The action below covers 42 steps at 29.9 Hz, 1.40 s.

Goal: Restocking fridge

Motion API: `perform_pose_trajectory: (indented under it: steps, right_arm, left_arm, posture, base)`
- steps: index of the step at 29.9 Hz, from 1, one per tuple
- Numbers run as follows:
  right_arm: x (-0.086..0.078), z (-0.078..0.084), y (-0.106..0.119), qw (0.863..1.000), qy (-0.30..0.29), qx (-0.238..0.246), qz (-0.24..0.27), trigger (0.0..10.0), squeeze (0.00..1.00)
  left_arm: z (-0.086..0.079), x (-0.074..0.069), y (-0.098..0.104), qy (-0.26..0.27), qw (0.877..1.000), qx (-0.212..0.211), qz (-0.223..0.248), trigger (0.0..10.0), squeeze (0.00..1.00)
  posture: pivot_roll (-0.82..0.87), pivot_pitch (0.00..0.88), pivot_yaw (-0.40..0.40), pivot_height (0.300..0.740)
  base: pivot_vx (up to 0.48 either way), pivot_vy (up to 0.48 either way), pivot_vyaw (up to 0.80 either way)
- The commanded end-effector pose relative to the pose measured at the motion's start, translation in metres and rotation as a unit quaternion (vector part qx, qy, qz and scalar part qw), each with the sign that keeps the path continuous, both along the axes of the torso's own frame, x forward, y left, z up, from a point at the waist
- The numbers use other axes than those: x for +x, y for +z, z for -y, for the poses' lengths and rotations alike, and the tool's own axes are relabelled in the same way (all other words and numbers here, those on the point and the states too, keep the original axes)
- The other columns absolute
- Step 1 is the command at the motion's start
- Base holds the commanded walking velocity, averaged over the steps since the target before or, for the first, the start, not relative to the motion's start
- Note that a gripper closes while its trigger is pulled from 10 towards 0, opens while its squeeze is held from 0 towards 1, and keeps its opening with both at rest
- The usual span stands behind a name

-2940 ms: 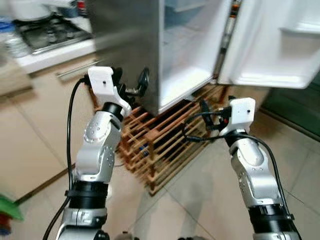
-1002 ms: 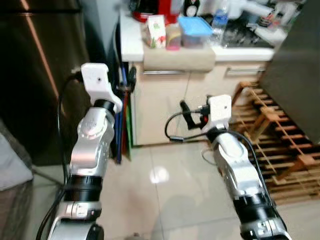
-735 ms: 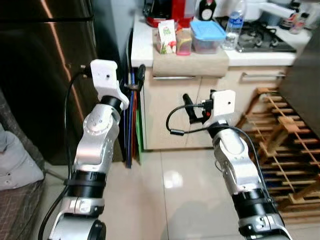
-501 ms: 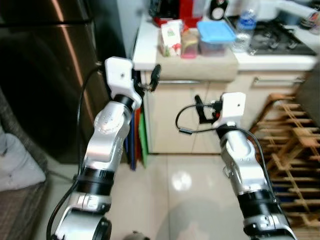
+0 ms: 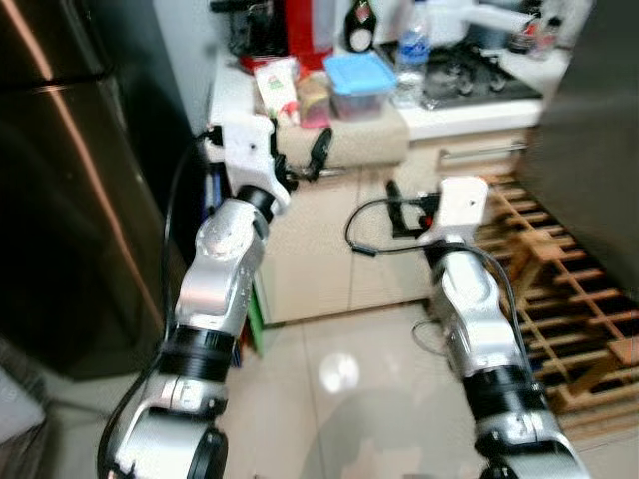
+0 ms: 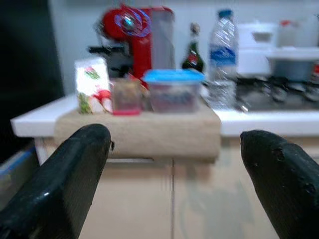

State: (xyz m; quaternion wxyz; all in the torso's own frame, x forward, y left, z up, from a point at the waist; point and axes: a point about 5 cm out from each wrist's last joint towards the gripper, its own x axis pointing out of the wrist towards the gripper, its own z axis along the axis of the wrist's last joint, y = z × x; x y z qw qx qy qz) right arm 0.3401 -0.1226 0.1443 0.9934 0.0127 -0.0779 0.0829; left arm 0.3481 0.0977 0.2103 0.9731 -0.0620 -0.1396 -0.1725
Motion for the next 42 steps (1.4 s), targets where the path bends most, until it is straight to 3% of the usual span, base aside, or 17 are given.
perform_pose_trajectory:
  steps: [1,6,9,12,14,15,19,27,32,42]
  right_arm:
    - [0.003,-0.001,0.005,1.0,0.016,-0.023,0.008,10.0,0.0]
    - [0.007,0.003,0.01,0.998,0.04,-0.052,0.012,10.0,0.0]
    - [0.004,0.007,0.012,0.995,0.061,-0.075,0.011,10.0,0.0]
    - [0.002,0.011,0.009,0.995,0.064,-0.077,0.002,10.0,0.0]
    - [0.0,0.014,0.006,0.995,0.068,-0.076,-0.007,10.0,0.0]
    - [-0.001,0.013,0.004,0.995,0.071,-0.071,-0.013,10.0,0.0]
    - [-0.002,0.011,0.001,0.995,0.073,-0.067,-0.018,10.0,0.0]
    - [-0.006,0.004,-0.002,0.995,0.076,-0.057,-0.021,10.0,0.0]
    - [-0.01,0.009,-0.004,0.996,0.066,-0.05,-0.023,10.0,0.0]
    - [-0.011,0.01,0.0,0.998,0.058,-0.031,-0.015,10.0,0.0]
  left_arm:
    - [-0.004,0.0,0.001,0.014,1.0,-0.004,0.002,10.0,0.0]
    - [-0.003,0.002,-0.002,0.036,0.999,-0.036,-0.007,10.0,0.0]
    - [-0.006,0.002,-0.007,0.073,0.992,-0.093,-0.033,10.0,0.0]
    - [-0.006,-0.001,-0.011,0.079,0.991,-0.104,-0.039,10.0,0.0]
    - [-0.002,-0.003,-0.012,0.079,0.994,-0.074,-0.031,10.0,0.0]
    - [0.0,-0.002,-0.007,0.076,0.996,-0.039,-0.013,10.0,0.0]
    - [0.0,-0.002,0.003,0.071,0.997,-0.015,0.011,10.0,0.0]
    - [-0.002,-0.002,0.014,0.07,0.997,-0.027,0.021,10.0,0.0]
    - [0.0,-0.003,0.021,0.059,0.997,0.007,0.051,10.0,0.0]
    - [-0.012,0.001,0.031,0.071,0.996,0.013,0.057,10.0,0.0]
  posture:
    - [-0.06,0.0,0.039,0.74]
    - [-0.07,0.0,-0.036,0.74]
    - [-0.08,0.0,-0.094,0.74]
    - [-0.08,0.0,-0.123,0.74]
    - [-0.08,0.0,-0.134,0.74]
    - [-0.07,0.0,-0.134,0.74]
    - [-0.06,0.0,-0.126,0.74]
    - [-0.07,0.0,-0.096,0.74]
    - [-0.08,0.0,-0.093,0.74]
    - [-0.07,0.0,-0.082,0.74]
  base:
    - [0.439,0.0,0.0]
    - [0.442,0.0,0.0]
    - [0.441,0.0,0.0]
    - [0.441,0.0,0.0]
    - [0.441,0.0,0.0]
    - [0.48,0.0,0.0]
    - [0.48,0.0,0.0]
    - [0.48,0.0,0.0]
    - [0.48,0.0,0.0]
    - [0.48,0.0,0.0]
